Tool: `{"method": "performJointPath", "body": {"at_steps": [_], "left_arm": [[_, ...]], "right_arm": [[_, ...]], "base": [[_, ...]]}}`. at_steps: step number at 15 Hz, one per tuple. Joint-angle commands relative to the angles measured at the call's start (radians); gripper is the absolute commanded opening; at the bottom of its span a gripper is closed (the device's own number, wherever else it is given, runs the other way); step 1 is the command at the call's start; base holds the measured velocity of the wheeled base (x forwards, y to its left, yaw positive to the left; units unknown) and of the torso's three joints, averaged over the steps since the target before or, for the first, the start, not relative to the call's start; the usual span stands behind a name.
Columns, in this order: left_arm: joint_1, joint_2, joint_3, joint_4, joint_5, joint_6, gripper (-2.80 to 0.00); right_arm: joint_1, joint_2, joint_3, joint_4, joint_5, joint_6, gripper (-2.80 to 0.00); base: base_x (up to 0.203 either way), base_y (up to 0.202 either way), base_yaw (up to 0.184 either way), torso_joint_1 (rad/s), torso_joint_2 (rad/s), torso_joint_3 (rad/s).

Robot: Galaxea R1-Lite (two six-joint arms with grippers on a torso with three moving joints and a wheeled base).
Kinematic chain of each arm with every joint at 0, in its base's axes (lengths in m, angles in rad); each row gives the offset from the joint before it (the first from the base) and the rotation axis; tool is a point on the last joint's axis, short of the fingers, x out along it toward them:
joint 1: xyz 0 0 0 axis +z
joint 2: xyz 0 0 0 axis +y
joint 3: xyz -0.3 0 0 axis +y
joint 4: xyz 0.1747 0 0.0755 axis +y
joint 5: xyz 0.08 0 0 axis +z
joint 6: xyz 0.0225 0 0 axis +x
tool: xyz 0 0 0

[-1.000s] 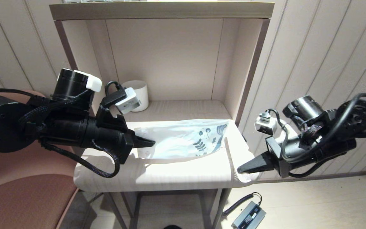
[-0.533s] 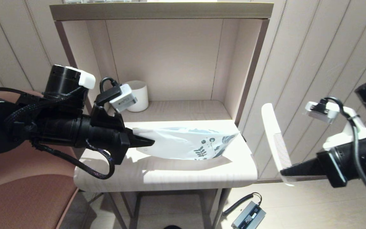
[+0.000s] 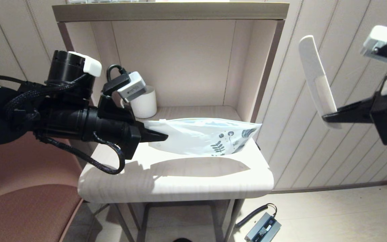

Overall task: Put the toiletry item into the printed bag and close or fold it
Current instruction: Pick up the comb, then place the comb into the storage bag

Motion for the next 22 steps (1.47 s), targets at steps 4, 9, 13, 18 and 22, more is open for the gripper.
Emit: {"method": "performJointPath", "body": {"at_steps": [4,9,13,18,22], "left_arm": [[-0.002,0.070,-0.031,0.005,-0.006,0.028,-2.80],[-0.006,0.098,-0.045,0.003,-0.006,0.058,-2.80],[-0.026,0.091,-0.058,0.002,-0.009,0.056,-2.80],[-0.060,0.087,-0.063,0.003,-0.010,0.047,-2.80],[-0.063,0.087,-0.063,0.003,-0.010,0.047,-2.80]], "right_arm": [[0.103,0.235,-0.428,0.273,-0.038,-0.238,-2.80],[0.216,0.275,-0.412,0.363,-0.109,-0.356,-2.80],[0.285,0.315,-0.408,0.338,-0.092,-0.325,-2.80],[0.344,0.391,-0.402,0.216,-0.029,-0.256,-2.80],[0.351,0.438,-0.402,0.168,-0.012,-0.244,-2.80]], "base": [[0.000,0.000,0.000,0.000,0.00,0.000],[0.000,0.000,0.000,0.000,0.00,0.000],[0.000,0.000,0.000,0.000,0.00,0.000],[0.000,0.000,0.000,0.000,0.00,0.000],[0.000,0.000,0.000,0.000,0.00,0.000]]}}
